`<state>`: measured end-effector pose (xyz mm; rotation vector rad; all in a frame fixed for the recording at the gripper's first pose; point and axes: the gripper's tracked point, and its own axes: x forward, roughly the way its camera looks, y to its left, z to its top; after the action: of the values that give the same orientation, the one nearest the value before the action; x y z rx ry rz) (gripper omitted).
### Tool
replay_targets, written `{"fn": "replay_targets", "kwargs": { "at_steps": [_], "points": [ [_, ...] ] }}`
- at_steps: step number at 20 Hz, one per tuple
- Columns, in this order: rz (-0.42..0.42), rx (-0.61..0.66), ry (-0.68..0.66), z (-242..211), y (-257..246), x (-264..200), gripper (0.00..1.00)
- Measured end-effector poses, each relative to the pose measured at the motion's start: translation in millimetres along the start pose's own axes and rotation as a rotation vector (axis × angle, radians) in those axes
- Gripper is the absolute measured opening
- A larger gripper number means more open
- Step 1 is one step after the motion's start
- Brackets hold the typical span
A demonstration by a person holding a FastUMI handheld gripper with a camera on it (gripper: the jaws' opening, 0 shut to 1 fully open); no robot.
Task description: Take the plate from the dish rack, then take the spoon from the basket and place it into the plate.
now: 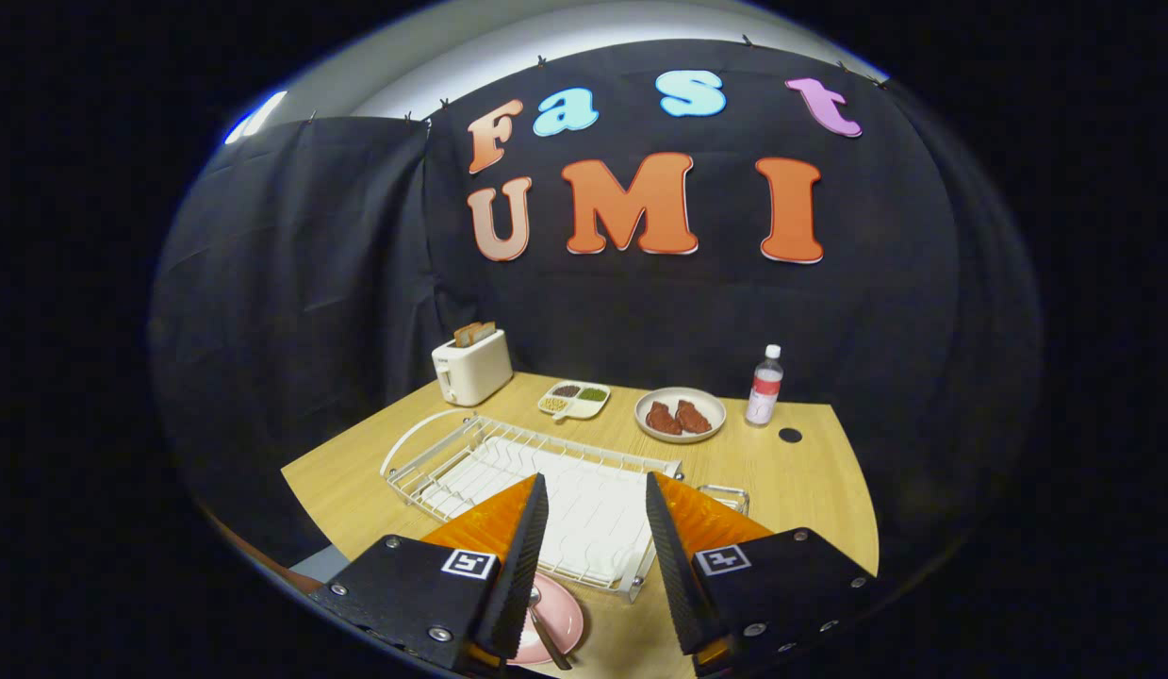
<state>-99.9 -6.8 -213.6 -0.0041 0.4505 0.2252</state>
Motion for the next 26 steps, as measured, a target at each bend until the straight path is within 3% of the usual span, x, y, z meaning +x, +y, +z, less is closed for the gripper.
{"fn": "replay_targets", "kwargs": {
  "at_steps": [4,8,15,26],
  "points": [
    [-0.078,-0.015,-0.135,63,-17,-9,0.84],
    [-0.146,-0.006,-0.191,99,-28,-18,0.95],
    [-0.222,-0.036,-0.320,155,-35,-33,0.97],
    [-0.230,-0.051,-0.392,205,-19,-46,0.97]
  ]
}}
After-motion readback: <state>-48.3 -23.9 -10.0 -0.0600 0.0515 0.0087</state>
